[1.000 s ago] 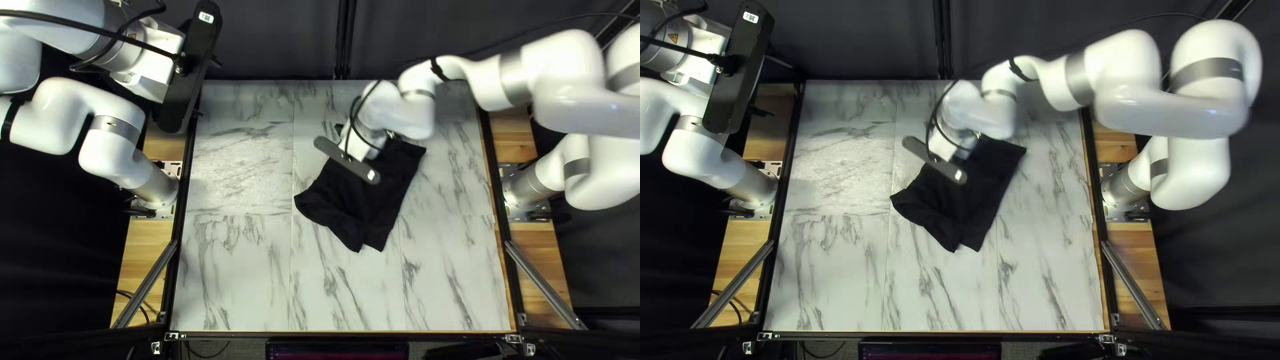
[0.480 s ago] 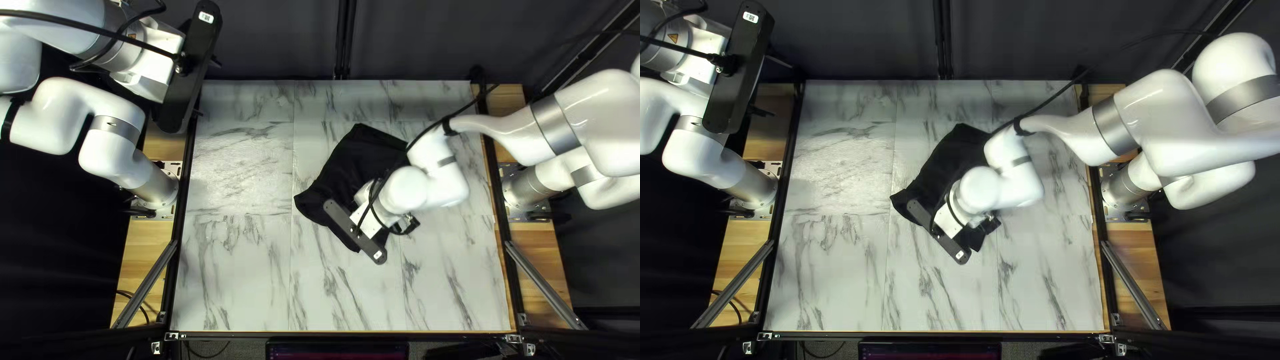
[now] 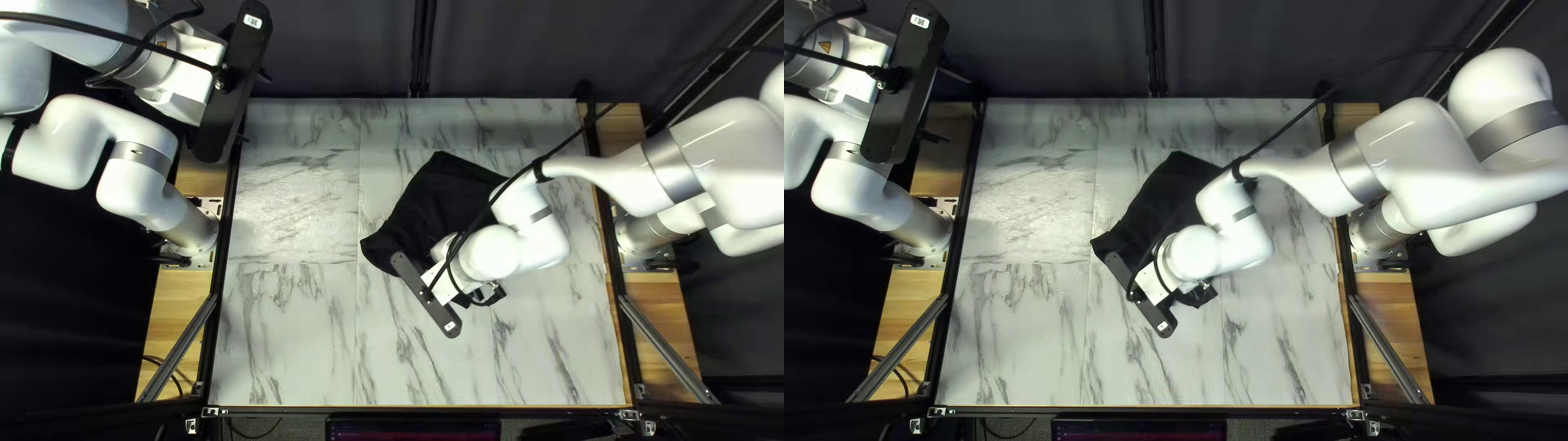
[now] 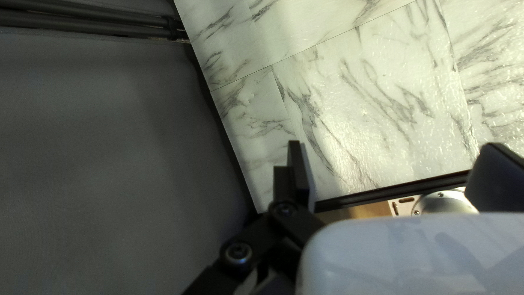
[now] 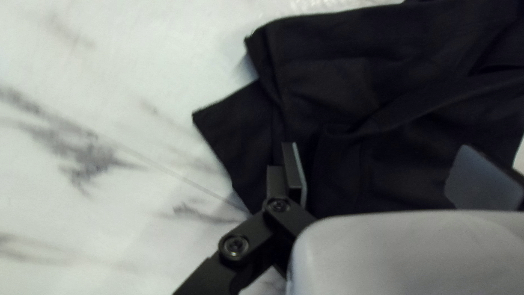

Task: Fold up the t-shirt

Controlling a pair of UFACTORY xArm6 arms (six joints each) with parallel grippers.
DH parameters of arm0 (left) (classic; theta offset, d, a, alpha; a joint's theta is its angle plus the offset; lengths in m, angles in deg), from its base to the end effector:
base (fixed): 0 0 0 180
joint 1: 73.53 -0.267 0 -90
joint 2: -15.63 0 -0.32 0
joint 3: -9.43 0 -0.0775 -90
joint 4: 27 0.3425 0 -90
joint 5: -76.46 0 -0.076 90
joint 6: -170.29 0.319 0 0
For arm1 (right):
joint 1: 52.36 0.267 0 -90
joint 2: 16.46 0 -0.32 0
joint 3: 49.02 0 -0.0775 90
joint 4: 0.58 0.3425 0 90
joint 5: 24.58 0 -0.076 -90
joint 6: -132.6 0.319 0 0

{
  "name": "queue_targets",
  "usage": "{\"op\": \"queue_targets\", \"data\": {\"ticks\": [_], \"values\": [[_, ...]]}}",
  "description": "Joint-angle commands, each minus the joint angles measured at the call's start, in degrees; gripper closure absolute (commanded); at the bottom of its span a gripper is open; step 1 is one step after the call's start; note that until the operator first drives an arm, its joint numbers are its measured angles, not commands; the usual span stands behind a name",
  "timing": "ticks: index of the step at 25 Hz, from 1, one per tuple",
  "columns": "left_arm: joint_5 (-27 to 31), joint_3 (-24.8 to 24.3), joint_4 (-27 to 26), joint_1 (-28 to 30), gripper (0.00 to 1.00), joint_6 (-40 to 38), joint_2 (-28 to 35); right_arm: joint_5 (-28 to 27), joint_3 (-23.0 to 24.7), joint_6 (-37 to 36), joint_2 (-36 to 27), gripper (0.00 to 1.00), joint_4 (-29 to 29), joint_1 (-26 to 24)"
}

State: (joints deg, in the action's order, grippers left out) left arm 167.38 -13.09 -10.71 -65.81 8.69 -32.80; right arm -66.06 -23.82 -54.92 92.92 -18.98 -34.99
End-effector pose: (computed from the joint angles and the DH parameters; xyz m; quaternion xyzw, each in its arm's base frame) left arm 0.2632 0.0550 0.4241 -0.9578 0.1970 -0.1423 0.1534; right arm 0.4992 0.1051 0.0763 0.9384 0.3259 0.0432 0.1066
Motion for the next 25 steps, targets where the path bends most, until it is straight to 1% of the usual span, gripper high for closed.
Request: {"op": "queue_targets", "data": {"ticks": [1,4,5,6,7,11,15,25], "values": [[0.00,0.00,0.00,0.00,0.00,0.00,0.00,3.33,0.47,8.31,2.99,0.05,-3.48,0.24],[0.00,0.00,0.00,0.00,0.00,0.00,0.00,5.61,1.50,10.64,4.47,0.06,-4.16,-0.23],[0.00,0.00,0.00,0.00,0.00,0.00,0.00,6.45,2.29,11.26,4.53,0.22,-4.30,-0.62],[0.00,0.00,0.00,0.00,0.00,0.00,0.00,6.98,2.98,11.60,4.41,0.47,-4.34,-0.99],[0.00,0.00,0.00,0.00,0.00,0.00,0.00,7.24,3.36,11.66,4.28,1.00,-4.30,-1.22],[0.00,0.00,0.00,0.00,0.00,0.00,0.00,7.03,4.69,11.23,2.96,1.00,-3.22,-1.80],[0.00,0.00,0.00,0.00,0.00,0.00,0.00,4.49,5.19,11.68,0.46,1.00,-2.75,-1.13],[0.00,0.00,0.00,0.00,0.00,0.00,0.00,0.49,4.31,13.28,-1.61,1.00,-3.50,0.53]]}}
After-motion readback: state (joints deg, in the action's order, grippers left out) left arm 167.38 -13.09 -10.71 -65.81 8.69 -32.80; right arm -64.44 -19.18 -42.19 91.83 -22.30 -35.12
